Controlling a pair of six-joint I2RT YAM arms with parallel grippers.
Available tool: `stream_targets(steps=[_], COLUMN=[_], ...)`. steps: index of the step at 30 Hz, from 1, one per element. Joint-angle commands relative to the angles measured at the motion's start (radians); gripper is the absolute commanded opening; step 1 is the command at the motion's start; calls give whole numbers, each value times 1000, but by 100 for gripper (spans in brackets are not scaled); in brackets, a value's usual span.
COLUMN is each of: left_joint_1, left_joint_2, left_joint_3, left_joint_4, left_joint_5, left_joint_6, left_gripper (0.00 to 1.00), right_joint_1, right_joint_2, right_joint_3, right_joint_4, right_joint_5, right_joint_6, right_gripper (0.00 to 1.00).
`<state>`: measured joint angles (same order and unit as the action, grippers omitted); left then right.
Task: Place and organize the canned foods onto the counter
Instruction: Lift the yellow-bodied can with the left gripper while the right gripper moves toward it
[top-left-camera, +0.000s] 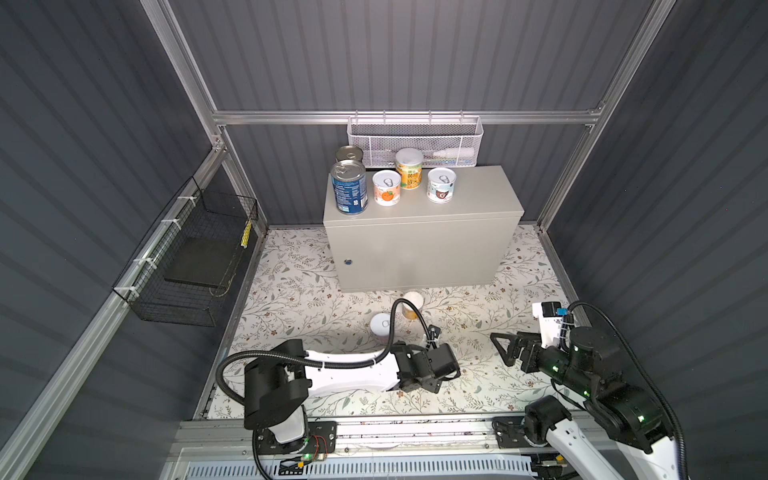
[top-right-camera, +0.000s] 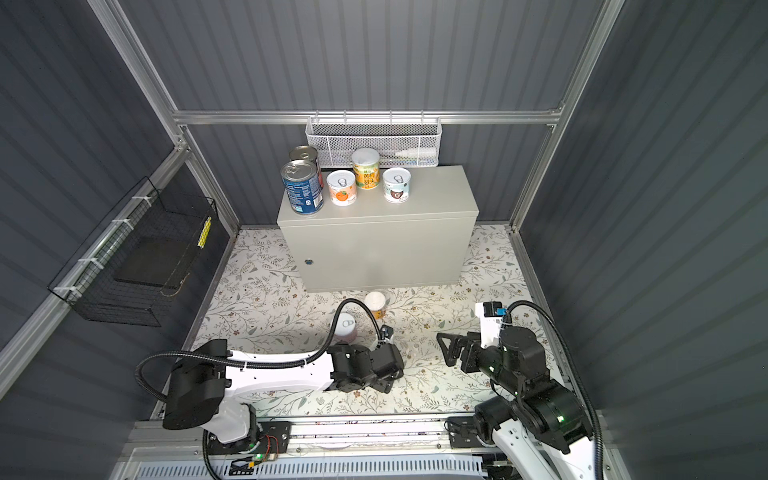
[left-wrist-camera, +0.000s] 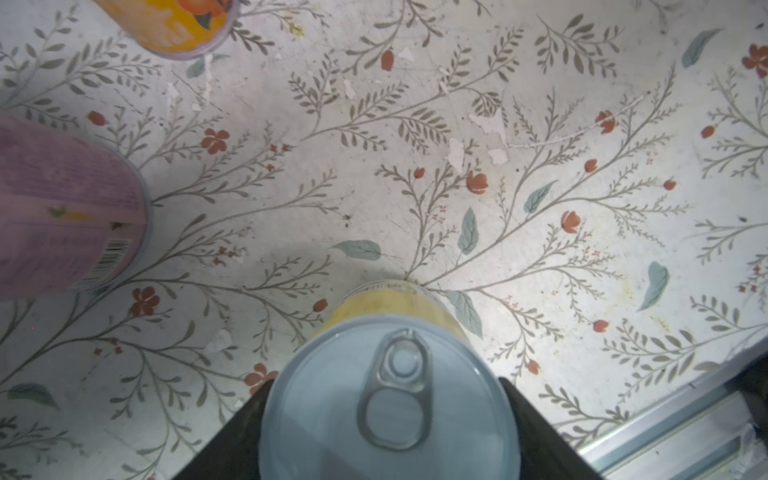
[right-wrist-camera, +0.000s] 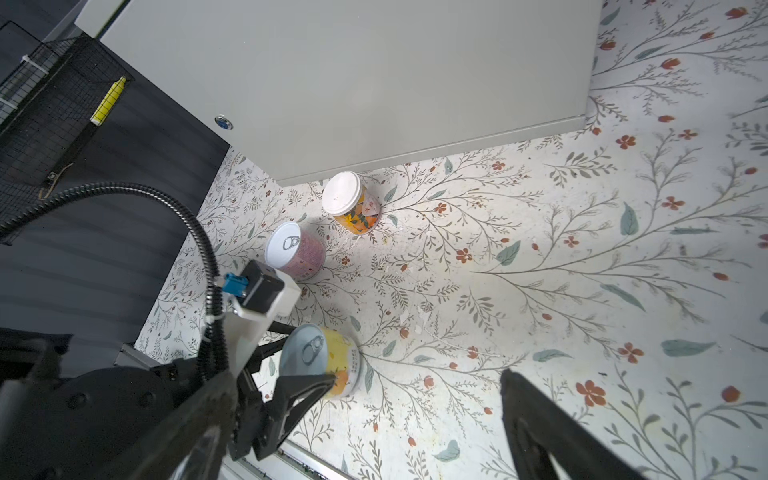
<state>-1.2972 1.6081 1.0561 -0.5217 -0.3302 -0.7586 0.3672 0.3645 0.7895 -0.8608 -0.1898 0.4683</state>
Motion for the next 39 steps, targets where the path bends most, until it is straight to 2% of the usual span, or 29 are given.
stream_targets(steps=[1, 7, 13, 17, 22, 25, 27, 31, 34, 39], left_joint_1=[79, 214, 304, 358, 418, 452, 469, 489, 493, 499], left_joint_2=[-102, -137, -141, -135, -111, -92, -81, -45, -21, 0], left_joint_3=[9, 79, 167, 218, 280, 321, 342, 408, 437, 468], left_joint_4=[8, -101, -178, -215, -250, -275, -283, -319, -350, -380], left_joint_5=[44, 106, 181, 238, 313, 368, 403, 466, 490, 540], left_joint_6=[61, 179, 257, 291, 332, 350, 357, 370, 376, 381], left_gripper=[57, 56, 55, 55, 55, 54, 54, 54, 54, 54], right_joint_1=[-3, -1, 29, 128, 360, 461, 520, 677, 698, 699], right_joint_2=[9, 22, 54, 56, 112, 118, 160, 222, 271, 333], right_joint_3=[18, -27, -98, -146, -205, -263, -305, -406, -422, -443], right_joint_4=[-10, 54, 140, 188, 288, 417, 546, 851, 969, 1124], right_joint_5=[-8, -77, -112, -23, 164, 245, 250, 354, 398, 394], right_joint_6=[6, 19, 41, 73, 98, 93, 51, -99, -162, -250], right_gripper=[99, 99, 99, 99, 99, 99, 99, 99, 99, 99])
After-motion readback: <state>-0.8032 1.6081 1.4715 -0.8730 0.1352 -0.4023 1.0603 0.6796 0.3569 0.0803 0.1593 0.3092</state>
